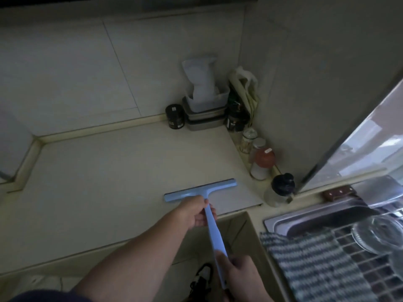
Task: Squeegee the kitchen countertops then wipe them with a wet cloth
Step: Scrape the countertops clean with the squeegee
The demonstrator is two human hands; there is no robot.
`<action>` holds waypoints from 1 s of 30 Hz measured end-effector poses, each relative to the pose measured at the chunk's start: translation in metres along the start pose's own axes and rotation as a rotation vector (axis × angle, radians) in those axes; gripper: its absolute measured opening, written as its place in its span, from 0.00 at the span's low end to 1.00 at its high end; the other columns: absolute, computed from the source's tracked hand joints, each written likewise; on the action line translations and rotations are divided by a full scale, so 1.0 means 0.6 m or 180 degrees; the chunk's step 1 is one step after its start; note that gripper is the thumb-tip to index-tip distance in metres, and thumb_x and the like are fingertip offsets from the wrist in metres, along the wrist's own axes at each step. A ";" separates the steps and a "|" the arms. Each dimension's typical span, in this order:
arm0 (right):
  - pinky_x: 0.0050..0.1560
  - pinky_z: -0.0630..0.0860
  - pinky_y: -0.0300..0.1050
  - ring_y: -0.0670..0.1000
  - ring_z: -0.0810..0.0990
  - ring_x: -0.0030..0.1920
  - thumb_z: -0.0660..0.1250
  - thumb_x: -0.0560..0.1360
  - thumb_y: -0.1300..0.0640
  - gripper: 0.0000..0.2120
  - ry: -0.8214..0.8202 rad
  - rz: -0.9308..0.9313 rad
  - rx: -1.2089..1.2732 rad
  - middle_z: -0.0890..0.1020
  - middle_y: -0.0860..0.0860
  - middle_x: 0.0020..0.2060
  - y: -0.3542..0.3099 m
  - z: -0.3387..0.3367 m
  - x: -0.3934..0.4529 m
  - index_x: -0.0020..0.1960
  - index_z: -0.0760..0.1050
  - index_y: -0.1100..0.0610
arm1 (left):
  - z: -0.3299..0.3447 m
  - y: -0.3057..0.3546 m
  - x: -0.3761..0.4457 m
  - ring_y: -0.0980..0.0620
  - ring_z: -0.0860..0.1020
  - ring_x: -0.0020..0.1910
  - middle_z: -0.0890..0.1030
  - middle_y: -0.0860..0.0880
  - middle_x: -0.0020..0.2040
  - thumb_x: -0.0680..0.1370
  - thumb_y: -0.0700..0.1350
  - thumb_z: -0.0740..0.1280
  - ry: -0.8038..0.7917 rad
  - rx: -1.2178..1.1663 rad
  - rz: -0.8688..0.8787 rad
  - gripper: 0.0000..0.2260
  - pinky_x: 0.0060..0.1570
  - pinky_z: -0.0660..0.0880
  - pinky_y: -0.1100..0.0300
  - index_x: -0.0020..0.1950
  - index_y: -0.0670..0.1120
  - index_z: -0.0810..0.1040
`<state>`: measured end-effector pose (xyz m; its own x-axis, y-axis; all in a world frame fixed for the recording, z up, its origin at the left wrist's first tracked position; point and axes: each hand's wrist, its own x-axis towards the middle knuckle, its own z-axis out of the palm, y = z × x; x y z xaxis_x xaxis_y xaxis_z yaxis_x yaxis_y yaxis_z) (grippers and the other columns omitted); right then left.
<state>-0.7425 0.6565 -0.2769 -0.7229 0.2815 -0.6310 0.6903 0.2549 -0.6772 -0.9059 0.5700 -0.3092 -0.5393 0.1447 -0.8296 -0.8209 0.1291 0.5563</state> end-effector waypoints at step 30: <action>0.24 0.64 0.39 0.54 0.70 0.22 0.62 0.79 0.48 0.26 -0.0211 -0.0137 0.0902 0.75 0.61 0.23 -0.161 -0.047 0.322 0.29 0.74 0.63 | 0.029 0.296 0.223 0.49 0.77 0.34 0.77 0.45 0.38 0.83 0.41 0.57 -0.0129 -0.0102 -0.0109 0.12 0.35 0.75 0.56 0.42 0.39 0.73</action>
<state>-0.9480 0.7121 -0.3225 -0.7582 0.2127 -0.6164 0.6298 -0.0059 -0.7767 -1.1206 0.6293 -0.3208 -0.5034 0.1803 -0.8451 -0.8447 0.1032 0.5252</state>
